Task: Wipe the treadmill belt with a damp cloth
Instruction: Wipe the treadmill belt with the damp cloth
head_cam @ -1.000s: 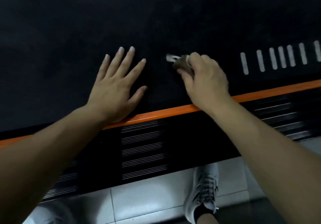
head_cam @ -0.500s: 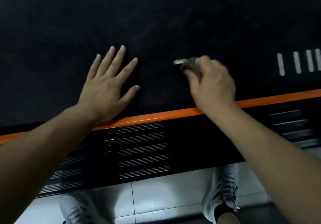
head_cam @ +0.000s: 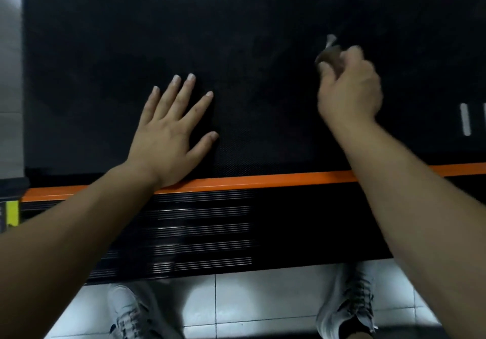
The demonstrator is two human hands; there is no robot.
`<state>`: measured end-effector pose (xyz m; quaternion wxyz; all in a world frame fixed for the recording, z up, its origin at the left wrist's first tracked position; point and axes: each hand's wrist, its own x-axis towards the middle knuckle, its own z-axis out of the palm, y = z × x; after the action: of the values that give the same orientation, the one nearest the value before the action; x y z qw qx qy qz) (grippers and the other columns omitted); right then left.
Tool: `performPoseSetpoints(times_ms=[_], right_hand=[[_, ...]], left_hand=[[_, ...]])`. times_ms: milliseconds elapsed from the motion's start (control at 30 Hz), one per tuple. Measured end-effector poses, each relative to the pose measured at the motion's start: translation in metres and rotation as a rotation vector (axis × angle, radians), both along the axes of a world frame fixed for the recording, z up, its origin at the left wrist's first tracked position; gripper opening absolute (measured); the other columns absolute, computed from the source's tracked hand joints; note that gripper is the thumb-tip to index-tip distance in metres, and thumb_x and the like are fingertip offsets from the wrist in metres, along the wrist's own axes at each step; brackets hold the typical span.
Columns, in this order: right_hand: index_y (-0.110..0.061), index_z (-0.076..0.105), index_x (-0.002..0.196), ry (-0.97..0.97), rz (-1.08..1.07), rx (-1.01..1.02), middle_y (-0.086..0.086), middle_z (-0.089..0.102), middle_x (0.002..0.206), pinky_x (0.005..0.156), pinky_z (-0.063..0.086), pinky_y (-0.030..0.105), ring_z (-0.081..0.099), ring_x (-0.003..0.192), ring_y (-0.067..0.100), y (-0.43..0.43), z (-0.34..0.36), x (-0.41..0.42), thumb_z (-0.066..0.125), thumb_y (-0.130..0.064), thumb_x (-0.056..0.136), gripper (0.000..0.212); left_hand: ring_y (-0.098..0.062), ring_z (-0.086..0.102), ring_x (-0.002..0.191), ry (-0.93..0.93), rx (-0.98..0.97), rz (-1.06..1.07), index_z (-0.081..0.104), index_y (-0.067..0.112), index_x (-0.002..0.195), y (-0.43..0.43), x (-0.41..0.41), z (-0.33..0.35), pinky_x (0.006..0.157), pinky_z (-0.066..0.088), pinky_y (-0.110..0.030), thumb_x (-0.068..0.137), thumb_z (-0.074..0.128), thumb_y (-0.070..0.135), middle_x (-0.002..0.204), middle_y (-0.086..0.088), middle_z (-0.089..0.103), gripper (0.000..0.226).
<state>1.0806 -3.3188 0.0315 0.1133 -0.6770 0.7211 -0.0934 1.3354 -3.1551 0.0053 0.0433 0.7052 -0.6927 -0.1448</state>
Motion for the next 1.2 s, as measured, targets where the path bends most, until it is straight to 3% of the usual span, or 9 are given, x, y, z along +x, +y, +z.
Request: performPoseSetpoints(times_ms=[67, 200, 267, 400, 600, 800, 1000, 1133, 1200], right_hand=[[-0.018, 0.056, 0.109, -0.015, 0.197, -0.079, 0.012, 0.061, 0.106, 0.076, 0.046, 0.044, 0.059, 0.097, 0.035, 0.028, -0.003, 0.025, 0.055, -0.041, 0.094, 0.028], [-0.017, 0.057, 0.095, -0.065, 0.732, -0.011, 0.009, 0.057, 0.084, 0.065, 0.043, 0.04, 0.054, 0.075, 0.032, 0.071, -0.004, 0.034, 0.065, -0.035, 0.086, 0.022], [-0.02, 0.057, 0.098, -0.033, 0.641, -0.04, 0.01, 0.059, 0.088, 0.066, 0.044, 0.04, 0.057, 0.08, 0.034, 0.051, -0.001, 0.008, 0.061, -0.038, 0.088, 0.021], [-0.017, 0.054, 0.104, 0.045, 0.097, -0.013, 0.01, 0.059, 0.098, 0.067, 0.04, 0.038, 0.059, 0.092, 0.035, 0.065, 0.005, -0.017, 0.055, -0.042, 0.095, 0.027], [-0.019, 0.056, 0.098, 0.007, 0.253, 0.036, 0.007, 0.059, 0.091, 0.062, 0.034, 0.033, 0.06, 0.084, 0.032, 0.11, 0.005, 0.034, 0.058, -0.045, 0.093, 0.027], [-0.023, 0.051, 0.103, 0.015, -0.119, 0.038, 0.009, 0.062, 0.106, 0.069, 0.033, 0.033, 0.06, 0.097, 0.032, 0.1, 0.003, 0.037, 0.053, -0.046, 0.096, 0.024], [-0.019, 0.056, 0.103, -0.037, 0.287, -0.002, 0.01, 0.06, 0.098, 0.066, 0.033, 0.034, 0.058, 0.092, 0.033, 0.134, 0.0, 0.136, 0.058, -0.045, 0.093, 0.028], [-0.02, 0.055, 0.113, -0.041, -0.066, -0.032, 0.01, 0.061, 0.114, 0.072, 0.038, 0.033, 0.059, 0.105, 0.03, 0.081, -0.001, 0.14, 0.054, -0.045, 0.095, 0.03], [-0.021, 0.055, 0.113, -0.029, -0.04, -0.048, 0.01, 0.06, 0.115, 0.075, 0.044, 0.038, 0.058, 0.106, 0.03, 0.094, -0.001, 0.169, 0.055, -0.044, 0.095, 0.029]], left_hand=[[-0.023, -0.005, 0.158, 0.005, -0.008, 0.0, 0.022, 0.028, 0.163, 0.0, -0.002, -0.001, 0.127, -0.003, -0.048, 0.1, 0.027, 0.062, 0.172, -0.007, 0.003, 0.072], [-0.022, -0.007, 0.158, -0.003, 0.005, -0.007, 0.019, 0.029, 0.163, 0.001, 0.0, -0.001, 0.127, -0.005, -0.047, 0.1, 0.026, 0.062, 0.172, -0.006, 0.002, 0.071], [-0.022, -0.008, 0.158, -0.003, 0.01, -0.008, 0.018, 0.029, 0.163, 0.001, 0.001, -0.001, 0.127, -0.005, -0.048, 0.1, 0.024, 0.062, 0.172, -0.005, 0.001, 0.071], [-0.024, -0.007, 0.158, 0.006, 0.011, -0.003, 0.02, 0.029, 0.163, 0.001, -0.002, -0.001, 0.127, -0.004, -0.049, 0.1, 0.023, 0.062, 0.172, -0.006, 0.002, 0.072], [-0.024, -0.007, 0.158, 0.035, 0.028, -0.054, 0.02, 0.027, 0.163, 0.003, 0.01, 0.005, 0.127, -0.005, -0.047, 0.099, 0.022, 0.061, 0.172, -0.006, 0.001, 0.073], [-0.023, -0.007, 0.158, -0.023, 0.035, -0.042, 0.017, 0.029, 0.164, 0.021, 0.07, 0.004, 0.127, -0.005, -0.045, 0.098, 0.022, 0.066, 0.172, -0.005, 0.0, 0.075], [-0.021, -0.008, 0.158, 0.006, 0.025, 0.038, 0.018, 0.029, 0.163, 0.05, 0.121, 0.006, 0.128, -0.005, -0.042, 0.098, 0.024, 0.065, 0.172, -0.004, 0.0, 0.075], [-0.021, -0.006, 0.158, 0.035, 0.012, 0.063, 0.021, 0.028, 0.163, 0.06, 0.138, 0.006, 0.128, -0.005, -0.043, 0.098, 0.025, 0.066, 0.172, -0.005, 0.002, 0.075], [-0.021, -0.006, 0.158, 0.046, 0.016, 0.06, 0.022, 0.027, 0.163, 0.06, 0.14, 0.005, 0.128, -0.006, -0.044, 0.099, 0.028, 0.064, 0.172, -0.005, 0.001, 0.074]])
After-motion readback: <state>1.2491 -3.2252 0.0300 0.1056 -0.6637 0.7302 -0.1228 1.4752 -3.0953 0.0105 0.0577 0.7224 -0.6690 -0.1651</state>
